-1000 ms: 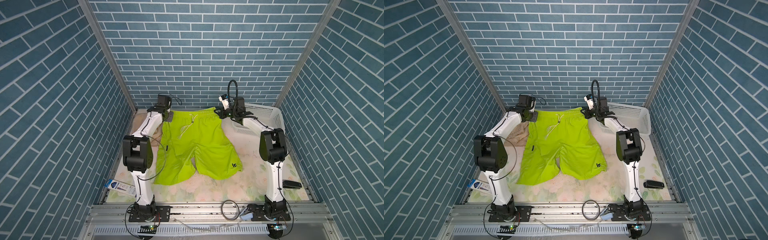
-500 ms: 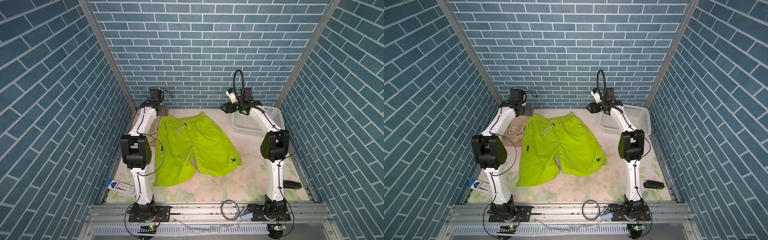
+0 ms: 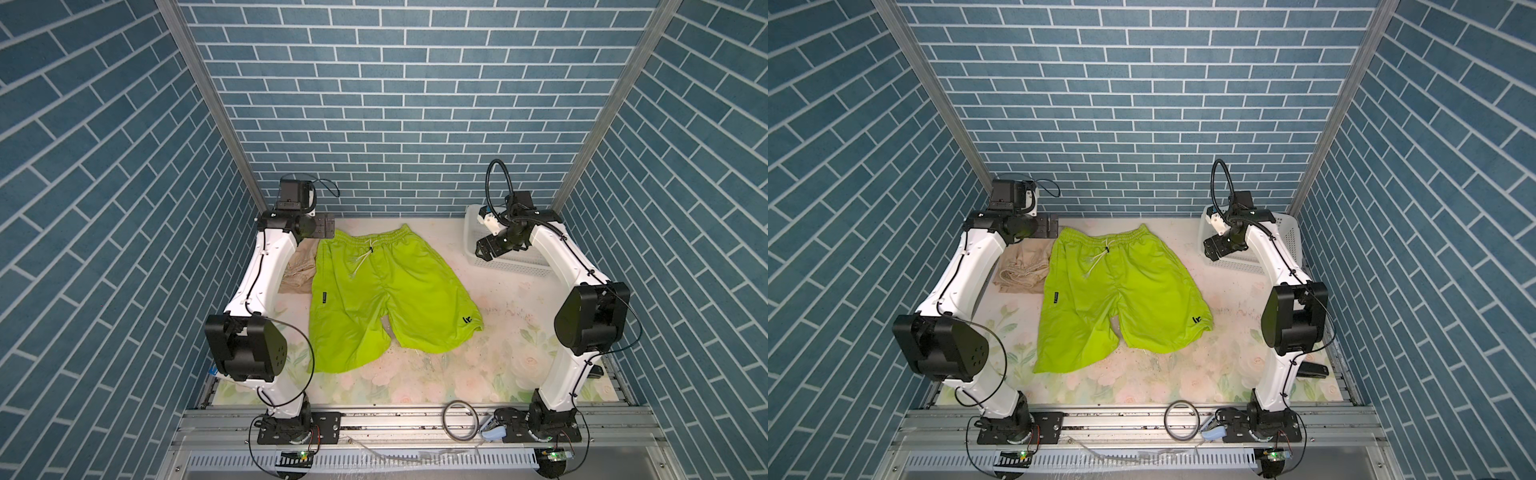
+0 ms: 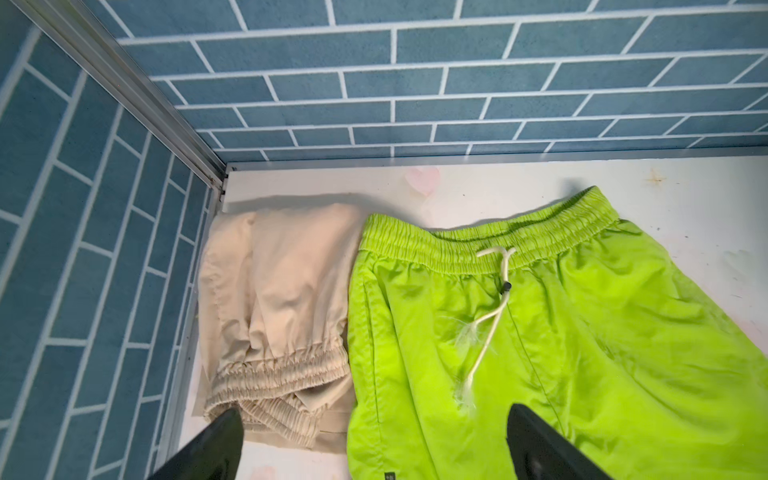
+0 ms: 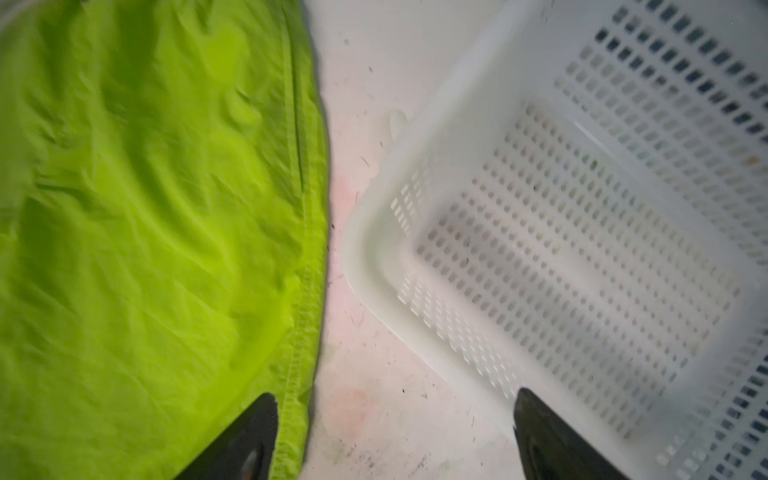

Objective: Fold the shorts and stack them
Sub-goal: 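Release the waistband and raise both grippers away from the shorts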

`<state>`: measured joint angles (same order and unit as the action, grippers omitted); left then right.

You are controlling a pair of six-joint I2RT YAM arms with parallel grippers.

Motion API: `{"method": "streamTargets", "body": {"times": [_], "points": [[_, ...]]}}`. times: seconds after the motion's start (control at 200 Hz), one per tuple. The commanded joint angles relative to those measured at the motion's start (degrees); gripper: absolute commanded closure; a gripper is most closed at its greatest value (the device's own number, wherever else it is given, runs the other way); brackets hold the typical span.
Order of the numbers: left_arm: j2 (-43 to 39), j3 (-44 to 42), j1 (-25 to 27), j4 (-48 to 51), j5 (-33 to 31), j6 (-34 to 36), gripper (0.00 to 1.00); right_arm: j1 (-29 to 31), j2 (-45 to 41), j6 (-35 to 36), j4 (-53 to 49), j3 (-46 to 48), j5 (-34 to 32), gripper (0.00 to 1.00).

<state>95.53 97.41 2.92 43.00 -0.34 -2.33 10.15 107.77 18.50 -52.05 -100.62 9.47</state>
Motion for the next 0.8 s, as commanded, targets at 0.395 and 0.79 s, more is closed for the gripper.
{"method": "streamTargets", "body": {"times": [0.395,0.79], "points": [[-10.64,-18.28,0.10,-2.94,6.58,-7.21,0.00,-2.92,7.35,4.83,1.97,-1.16,-6.43,0.13],[-16.90,-23.17,0.15,-2.42,6.30,-8.16,0.00,-3.82,10.26,-2.59,5.22,-2.40,-2.20,0.54]]}}
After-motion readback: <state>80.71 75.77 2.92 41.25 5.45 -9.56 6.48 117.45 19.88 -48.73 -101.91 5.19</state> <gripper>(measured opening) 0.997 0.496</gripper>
